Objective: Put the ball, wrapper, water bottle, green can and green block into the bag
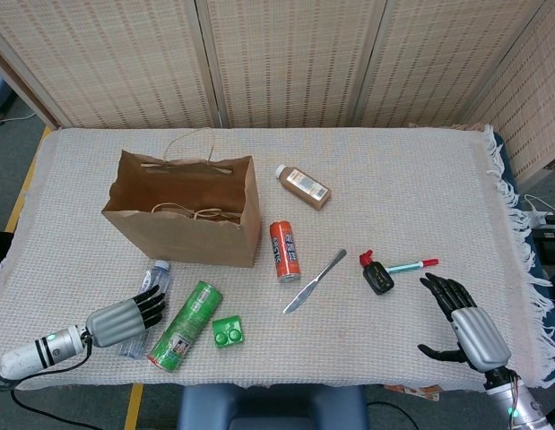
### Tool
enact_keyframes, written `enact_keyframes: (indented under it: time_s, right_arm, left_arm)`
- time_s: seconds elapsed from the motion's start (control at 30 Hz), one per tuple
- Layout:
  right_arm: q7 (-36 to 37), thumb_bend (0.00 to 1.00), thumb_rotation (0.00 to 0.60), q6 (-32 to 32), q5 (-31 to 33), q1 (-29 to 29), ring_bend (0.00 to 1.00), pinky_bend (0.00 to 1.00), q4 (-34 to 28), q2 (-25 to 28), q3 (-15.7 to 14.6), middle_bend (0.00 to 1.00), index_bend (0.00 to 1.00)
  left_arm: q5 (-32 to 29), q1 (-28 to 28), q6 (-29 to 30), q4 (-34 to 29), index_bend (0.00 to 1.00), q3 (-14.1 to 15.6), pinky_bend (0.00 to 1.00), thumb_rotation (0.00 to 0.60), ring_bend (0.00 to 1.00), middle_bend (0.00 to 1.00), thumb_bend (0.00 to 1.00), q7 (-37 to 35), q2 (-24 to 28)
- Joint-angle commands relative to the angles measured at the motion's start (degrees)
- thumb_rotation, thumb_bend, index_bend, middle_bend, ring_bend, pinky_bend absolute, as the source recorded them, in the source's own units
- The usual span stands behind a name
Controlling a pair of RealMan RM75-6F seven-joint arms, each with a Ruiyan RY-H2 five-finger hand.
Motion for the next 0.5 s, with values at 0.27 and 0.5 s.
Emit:
enact_keyframes:
  time_s: [0.27,0.5]
  right_arm:
    - [-0.05,0.02,0.6,0.09,0.12,-0.07,0.0,0.0,-0.13,-0.01,0.07,0.0,0.0]
    - [-0.56,0.02,0.6,0.57,-0.33,-0.28,0.0,0.0,0.18,-0.29,0.02,0.0,0.0]
  left_arm:
    - [-4.35,3.03,2.12,3.41,0.67,-0.84,0.76,0.6,0.68,0.72,0.67,-2.27,5.62]
    - [-21.24,7.48,5.07,0.42,0.68,-14.67,0.76,0.6,0.69,0.73,0.67,-7.71,1.64]
